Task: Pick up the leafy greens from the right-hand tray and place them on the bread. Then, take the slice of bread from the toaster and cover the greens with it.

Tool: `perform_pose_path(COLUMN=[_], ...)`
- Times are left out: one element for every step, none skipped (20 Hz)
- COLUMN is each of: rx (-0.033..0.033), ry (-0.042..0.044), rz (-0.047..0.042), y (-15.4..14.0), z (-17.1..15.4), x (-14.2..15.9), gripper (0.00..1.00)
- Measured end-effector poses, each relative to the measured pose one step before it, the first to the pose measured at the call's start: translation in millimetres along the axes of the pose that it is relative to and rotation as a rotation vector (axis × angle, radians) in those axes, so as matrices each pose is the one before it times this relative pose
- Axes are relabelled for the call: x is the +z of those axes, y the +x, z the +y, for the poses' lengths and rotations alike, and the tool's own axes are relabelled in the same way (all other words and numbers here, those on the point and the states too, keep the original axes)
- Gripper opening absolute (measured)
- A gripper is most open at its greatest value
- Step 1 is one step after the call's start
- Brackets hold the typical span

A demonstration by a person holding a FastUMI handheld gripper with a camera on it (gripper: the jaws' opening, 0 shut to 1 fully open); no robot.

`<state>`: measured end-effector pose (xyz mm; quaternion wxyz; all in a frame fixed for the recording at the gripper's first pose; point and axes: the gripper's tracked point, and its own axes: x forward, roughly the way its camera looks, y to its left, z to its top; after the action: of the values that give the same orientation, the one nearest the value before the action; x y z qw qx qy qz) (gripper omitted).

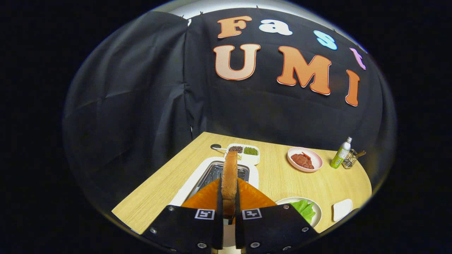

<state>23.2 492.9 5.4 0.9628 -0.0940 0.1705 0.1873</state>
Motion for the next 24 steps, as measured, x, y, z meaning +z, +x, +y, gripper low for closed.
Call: perform_pose_path(rx=[0.00555, 0.00045, 0.00495, 0.00439, 0.0034, 0.00457, 0.0031, 0.00335, 0.00485, 0.00205, 0.00031, -0.00202, -0.0057, -0.00203, -0.00223, -0.00366, -0.00494, -0.00684, -0.0058, -0.00414, -0.0036, -0.00466, -0.00325, -0.00216], ry=[0.00426, 0.00222, 0.0017, -0.00121, -0.00038, 0.0012, 0.00563, 0.005, 0.00292, 0.00418, 0.00445, -0.00105, -0.00134, 0.00151, 0.00442, 0.00744, 0.00759, 0.00599, 0.00899, 0.00935, 0.00809, 0.0041, 0.00177, 0.0008], rz=[-0.01211, -0.0108, -0.01618, -0.01438, -0.01522, -0.01306, -0.01152, -0.0072, -0.00787, -0.00568, -0.00447, -0.00399, -0.00251, -0.00145, -0.00049, 0.00175, 0.00263, 0.00303, 0.00581, 0.0061, 0.00523, 0.00648, 0.00184, 0.00613], y=[-3.04, -4.57, -4.25, -5.16, -4.09, -3.49, -4.42, -5.09, -4.08, -2.36, -3.97, -3.12, -1.95, -2.73, -2.11, -1.61, -0.87, -1.53, -0.93, 0.28, -0.62, -0.09, 1.24, 0.2], z=[-0.89, -1.75, -0.84, 0.86, -1.1, -0.82, -0.82, -2.82, -2.5, -2.67, -4.11, -4.21, -6.04, -5.87, -6.24, -6.2, -7.32, -8.6, -7.65, -8.21, -6.95, -6.21, -6.69, -5.51], x=[5.62, 4.16, 6.04, 6.08, 5.64, 4.61, 5.49, 4.01, 3.81, 1.58, 0.68, 1.82, 0.14, -0.85, -0.5, -2.81, -2.55, -3.0, -3.31, -4.92, -3.64, -5.93, -4.86, -5.39], gripper=[0.14, 0.14, 0.14, 0.14, 0.14, 0.14, 0.14, 0.13, 0.14, 0.14, 0.14, 0.14, 0.14, 0.14, 0.14, 0.14, 0.14, 0.14, 0.14, 0.14, 0.14, 0.14, 0.14, 0.14])
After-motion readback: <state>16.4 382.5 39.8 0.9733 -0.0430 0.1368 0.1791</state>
